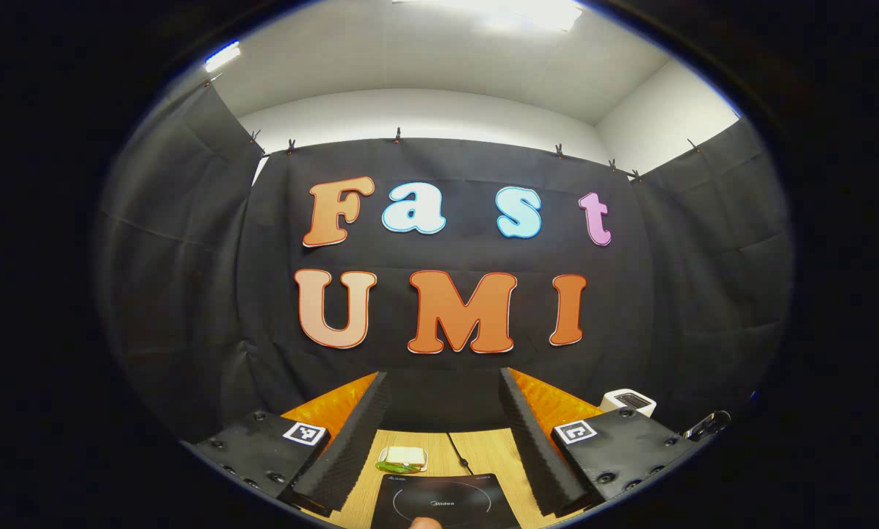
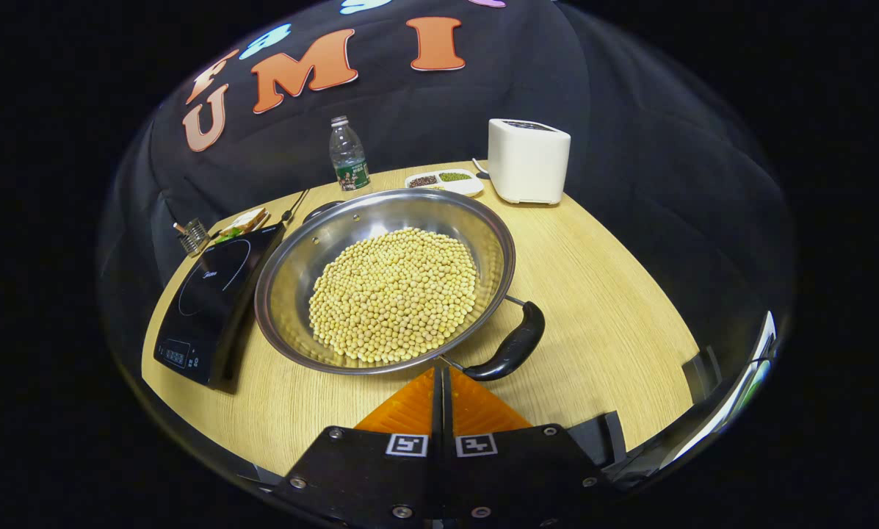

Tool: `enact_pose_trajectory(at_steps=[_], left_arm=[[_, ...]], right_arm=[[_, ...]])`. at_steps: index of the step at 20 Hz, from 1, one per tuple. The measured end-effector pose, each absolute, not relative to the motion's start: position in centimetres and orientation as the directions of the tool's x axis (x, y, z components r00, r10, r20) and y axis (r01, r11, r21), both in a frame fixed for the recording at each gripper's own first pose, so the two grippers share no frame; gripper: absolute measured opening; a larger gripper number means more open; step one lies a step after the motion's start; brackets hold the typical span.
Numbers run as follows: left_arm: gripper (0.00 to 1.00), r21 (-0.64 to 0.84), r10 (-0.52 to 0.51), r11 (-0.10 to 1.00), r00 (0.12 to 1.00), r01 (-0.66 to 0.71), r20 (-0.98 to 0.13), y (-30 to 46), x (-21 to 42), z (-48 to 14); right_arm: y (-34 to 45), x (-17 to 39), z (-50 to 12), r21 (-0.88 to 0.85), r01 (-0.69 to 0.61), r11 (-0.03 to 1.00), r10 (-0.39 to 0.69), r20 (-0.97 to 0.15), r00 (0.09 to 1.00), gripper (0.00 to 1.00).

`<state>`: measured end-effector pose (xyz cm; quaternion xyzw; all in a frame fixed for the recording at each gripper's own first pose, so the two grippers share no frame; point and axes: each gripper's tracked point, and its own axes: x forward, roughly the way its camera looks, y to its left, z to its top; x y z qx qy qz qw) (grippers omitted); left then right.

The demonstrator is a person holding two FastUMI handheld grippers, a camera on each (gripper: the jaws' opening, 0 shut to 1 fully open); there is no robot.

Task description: First push the handle of the pot to place it horizontally, then grasp the pot with both hands and set it on the induction cooktop.

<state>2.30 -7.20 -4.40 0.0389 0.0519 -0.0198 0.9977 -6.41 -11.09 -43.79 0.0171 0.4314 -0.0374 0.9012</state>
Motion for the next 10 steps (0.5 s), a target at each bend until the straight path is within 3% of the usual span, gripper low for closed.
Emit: enact_pose_trajectory(at_steps=[10], left_arm=[[0.97, 0.083, -0.014, 0.996, 0.993, 0.023, -0.113, -6.3, 2.5, -4.7]], right_arm=[[-13.2, -4.1, -44.1, -0.030, 0.133, 0.991, -0.107, -0.775, 0.622, 0.00]])
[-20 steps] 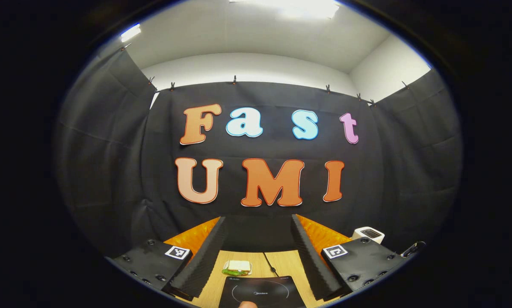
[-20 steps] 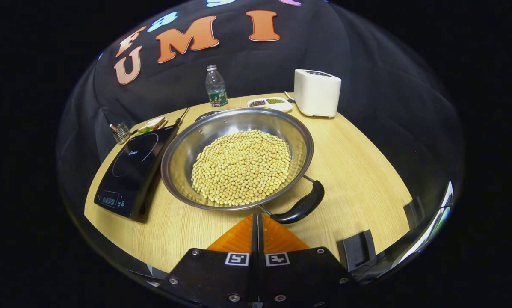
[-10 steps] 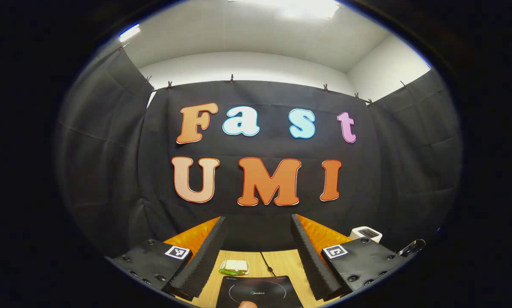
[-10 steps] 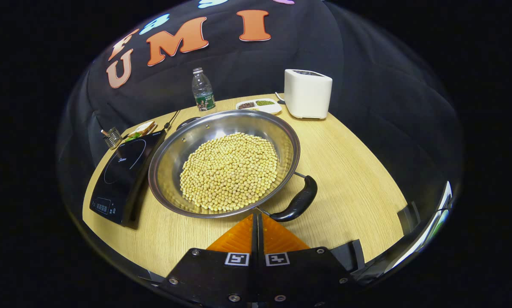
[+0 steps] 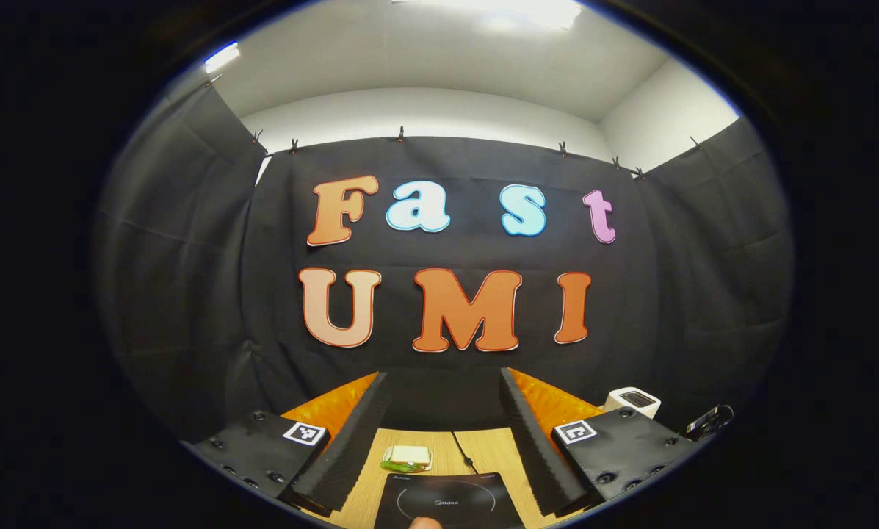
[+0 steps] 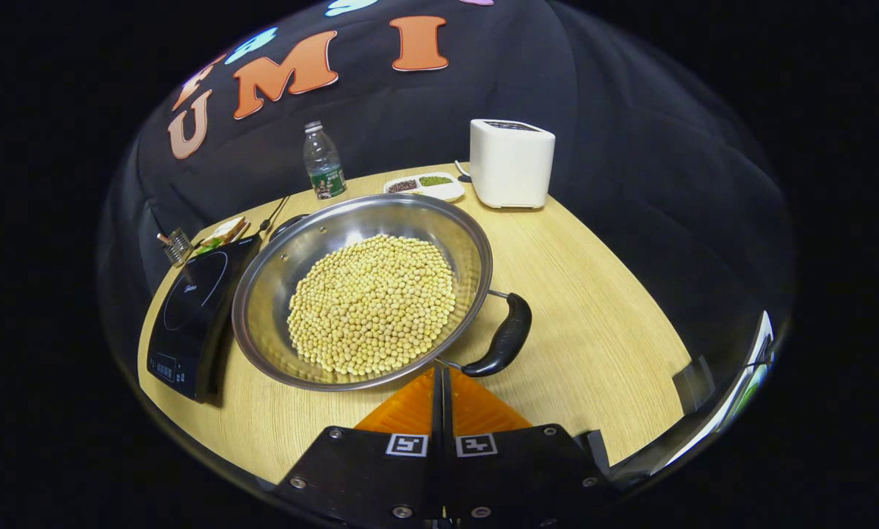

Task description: First push the handle of the pot to place it horizontally, then grasp the pot with both hands and set it on the induction cooktop.

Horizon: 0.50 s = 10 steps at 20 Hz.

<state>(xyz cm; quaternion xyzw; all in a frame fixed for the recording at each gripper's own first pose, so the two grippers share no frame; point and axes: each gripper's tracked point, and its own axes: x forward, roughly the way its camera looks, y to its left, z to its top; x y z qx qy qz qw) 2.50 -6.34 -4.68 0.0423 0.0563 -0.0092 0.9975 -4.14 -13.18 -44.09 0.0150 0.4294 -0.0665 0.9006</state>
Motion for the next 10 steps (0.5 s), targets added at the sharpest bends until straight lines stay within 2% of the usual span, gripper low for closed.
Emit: enact_pose_trajectory(at_steps=[10], left_arm=[[0.97, 0.081, -0.012, 0.996, 0.992, 0.023, -0.129, -5.9, 3.5, -5.8]], right_arm=[[-15.5, -1.1, -44.4, -0.054, 0.194, 0.980, -0.163, -0.776, 0.609, 0.00]])
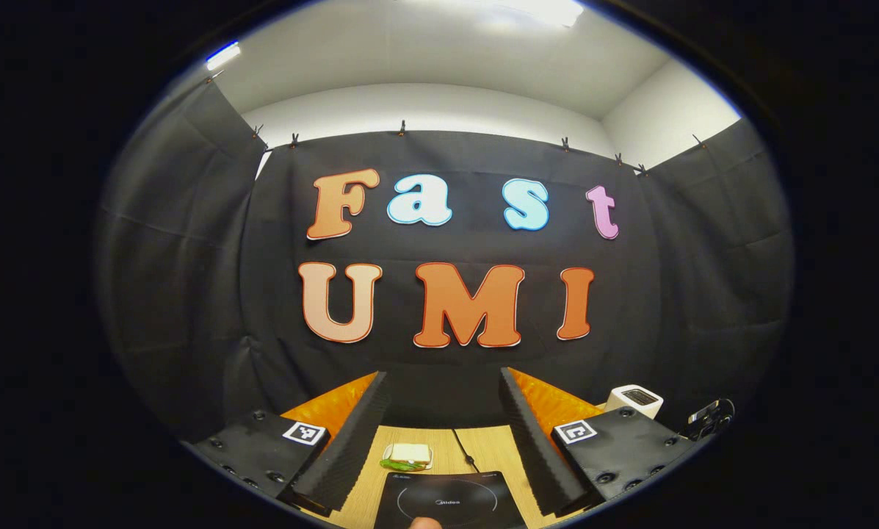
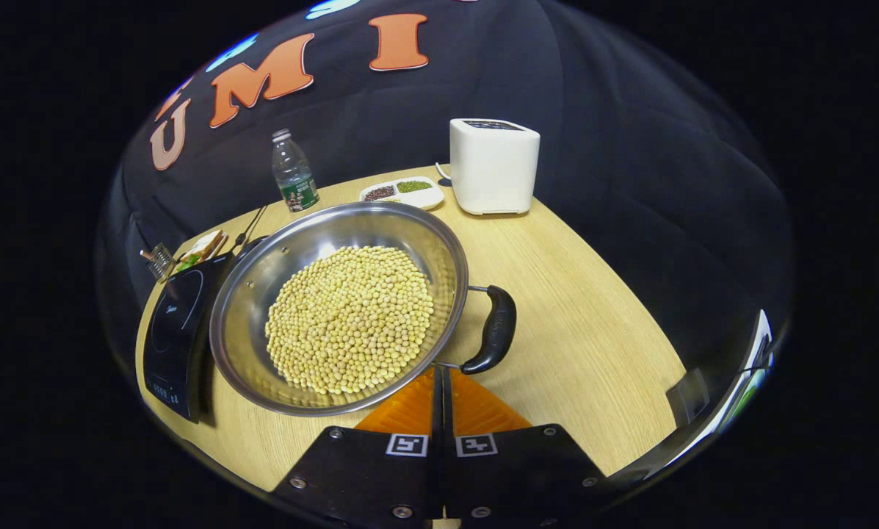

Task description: First push the handle of the pot to place it horizontally, then grasp the pot with both hands and set it on the induction cooktop.

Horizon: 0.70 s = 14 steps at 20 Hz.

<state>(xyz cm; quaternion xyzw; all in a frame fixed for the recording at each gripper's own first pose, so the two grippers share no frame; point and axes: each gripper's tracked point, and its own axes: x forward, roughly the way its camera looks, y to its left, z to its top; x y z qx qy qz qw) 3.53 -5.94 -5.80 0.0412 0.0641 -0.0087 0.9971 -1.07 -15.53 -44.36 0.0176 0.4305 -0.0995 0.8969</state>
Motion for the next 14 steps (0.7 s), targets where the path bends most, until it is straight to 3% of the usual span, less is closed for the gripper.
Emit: enact_pose_trajectory(at_steps=[7, 14], left_arm=[[0.98, 0.083, 0.006, 0.997, 0.988, 0.007, -0.156, -5.5, 4.8, -8.4], [0.99, 0.038, -0.015, 0.999, 0.952, 0.028, -0.307, -7.7, 7.1, -18.9]], right_arm=[[-18.2, 2.3, -45.3, -0.092, 0.236, 0.968, -0.218, -0.775, 0.593, 0.00], [-19.8, 5.8, -45.8, -0.093, 0.255, 0.962, -0.231, -0.774, 0.590, 0.00]])
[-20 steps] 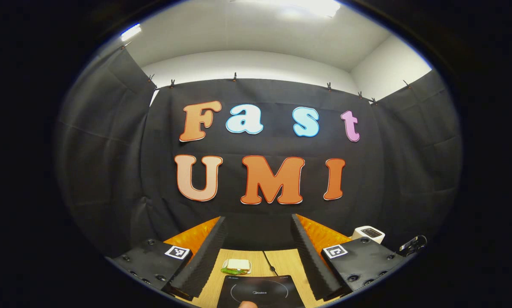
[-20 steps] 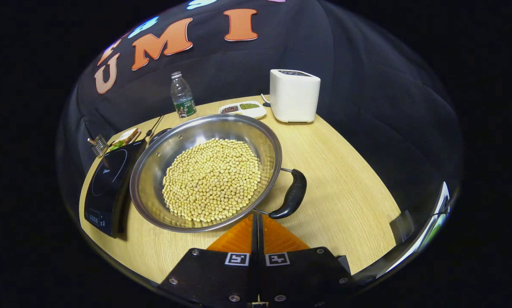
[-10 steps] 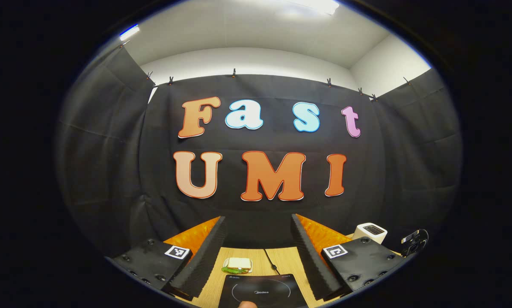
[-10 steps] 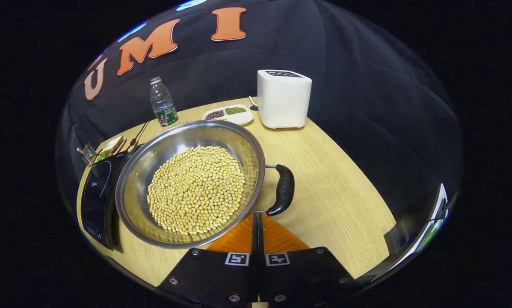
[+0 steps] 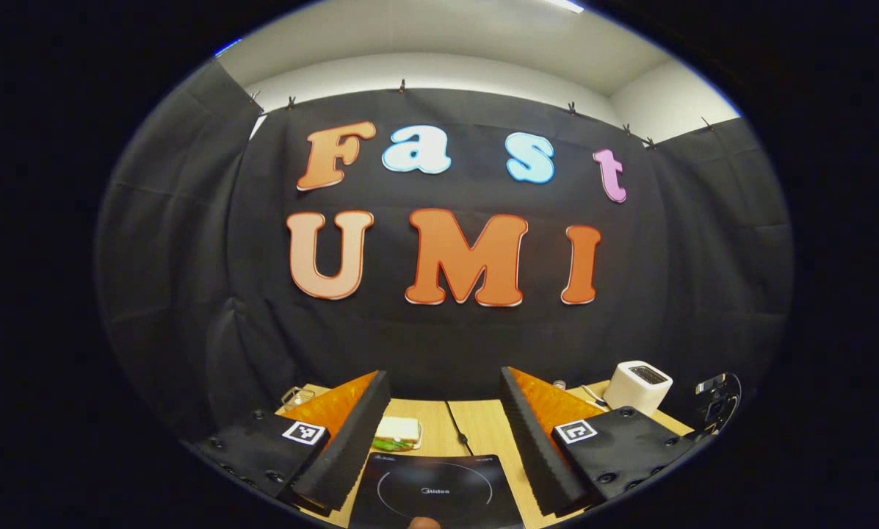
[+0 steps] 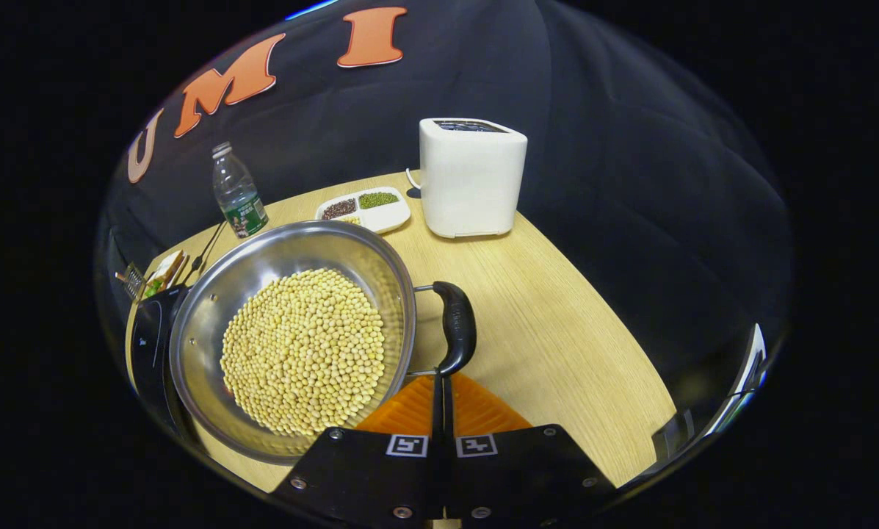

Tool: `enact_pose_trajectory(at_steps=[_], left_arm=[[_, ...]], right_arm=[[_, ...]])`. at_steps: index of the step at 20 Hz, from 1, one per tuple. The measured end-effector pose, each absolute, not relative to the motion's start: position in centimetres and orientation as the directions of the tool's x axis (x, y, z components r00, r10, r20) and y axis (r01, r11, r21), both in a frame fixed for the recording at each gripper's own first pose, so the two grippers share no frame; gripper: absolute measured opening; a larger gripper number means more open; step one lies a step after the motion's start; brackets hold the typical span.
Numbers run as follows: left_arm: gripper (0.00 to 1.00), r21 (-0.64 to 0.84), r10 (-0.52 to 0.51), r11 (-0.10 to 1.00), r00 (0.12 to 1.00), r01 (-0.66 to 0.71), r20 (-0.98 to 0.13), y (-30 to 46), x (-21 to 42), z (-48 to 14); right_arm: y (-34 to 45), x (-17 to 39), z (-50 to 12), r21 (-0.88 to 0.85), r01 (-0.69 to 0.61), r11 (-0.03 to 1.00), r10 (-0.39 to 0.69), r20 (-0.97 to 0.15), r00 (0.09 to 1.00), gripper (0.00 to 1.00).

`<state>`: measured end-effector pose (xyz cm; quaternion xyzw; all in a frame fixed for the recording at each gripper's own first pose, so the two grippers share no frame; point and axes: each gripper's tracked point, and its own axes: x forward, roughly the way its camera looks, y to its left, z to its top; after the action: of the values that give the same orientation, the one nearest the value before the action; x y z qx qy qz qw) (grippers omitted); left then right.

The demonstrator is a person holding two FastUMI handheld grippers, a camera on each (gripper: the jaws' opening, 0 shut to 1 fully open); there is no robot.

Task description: First push the handle of the pot to place it horizontally, then grasp the pot with both hands and set it on the induction cooktop.

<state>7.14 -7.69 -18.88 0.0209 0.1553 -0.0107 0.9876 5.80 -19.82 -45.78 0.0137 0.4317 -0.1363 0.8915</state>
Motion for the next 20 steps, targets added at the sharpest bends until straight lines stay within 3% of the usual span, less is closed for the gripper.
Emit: enact_pose_trajectory(at_steps=[9, 14, 17, 20], left_arm=[[0.98, -0.067, -0.099, 0.995, 0.824, 0.074, -0.558, -13.8, 7.4, -37.5], [0.99, -0.123, -0.148, 0.988, 0.768, 0.091, -0.623, -18.1, 7.4, -44.2], [0.99, -0.129, -0.155, 0.987, 0.740, 0.092, -0.655, -19.8, 7.4, -47.4], [0.99, -0.139, -0.171, 0.985, 0.705, 0.103, -0.688, -21.5, 6.9, -49.8]], right_arm=[[-21.3, 10.0, -46.5, -0.138, 0.264, 0.954, -0.274, -0.755, 0.596, 0.00], [-21.5, 10.0, -46.2, -0.116, 0.282, 0.952, -0.271, -0.747, 0.607, 0.00], [-21.7, 9.8, -43.8, -0.135, 0.277, 0.951, -0.291, -0.688, 0.665, 0.00], [-20.4, 10.9, -41.1, -0.091, 0.242, 0.966, -0.245, -0.617, 0.748, 0.01]])
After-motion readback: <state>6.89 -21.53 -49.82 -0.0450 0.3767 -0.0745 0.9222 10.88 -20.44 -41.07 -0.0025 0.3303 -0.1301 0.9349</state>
